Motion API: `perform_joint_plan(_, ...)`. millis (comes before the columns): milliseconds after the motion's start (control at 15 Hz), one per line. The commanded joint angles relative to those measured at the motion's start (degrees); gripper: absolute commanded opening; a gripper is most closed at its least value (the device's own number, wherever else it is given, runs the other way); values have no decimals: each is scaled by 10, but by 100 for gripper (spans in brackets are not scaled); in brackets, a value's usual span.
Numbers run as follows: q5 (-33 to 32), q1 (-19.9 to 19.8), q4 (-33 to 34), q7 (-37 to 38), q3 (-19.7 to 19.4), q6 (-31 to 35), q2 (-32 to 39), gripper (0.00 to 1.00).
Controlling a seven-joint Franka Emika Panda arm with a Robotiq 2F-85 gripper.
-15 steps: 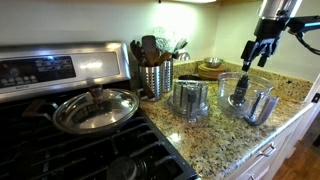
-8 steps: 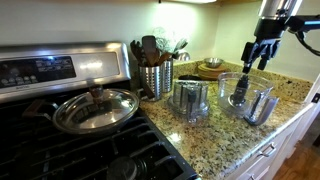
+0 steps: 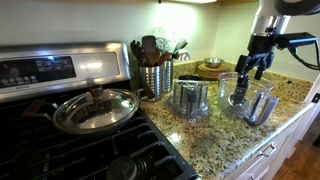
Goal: Put the blender blade in the jar
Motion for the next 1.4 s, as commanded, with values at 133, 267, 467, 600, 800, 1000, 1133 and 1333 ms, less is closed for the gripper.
perform_joint_plan(133,-38,-11,4,44,-7,47,29,89)
perform_joint_plan(267,-45,-13,5,53,-11,55,37,82)
perform_joint_plan(467,-51,-17,8,61,-17,64,46,67)
perform_joint_plan(600,-50,-16,11,63,-20,68,52,50)
perform_joint_plan(800,-45,-15,13,59,-24,78,57,29)
perform_joint_plan(1000,-44,-15,18,58,-26,83,60,25)
perform_joint_plan(1133,-45,-15,23,58,-27,81,60,28)
perform_joint_plan(1333,-54,-15,19,65,-27,76,47,34)
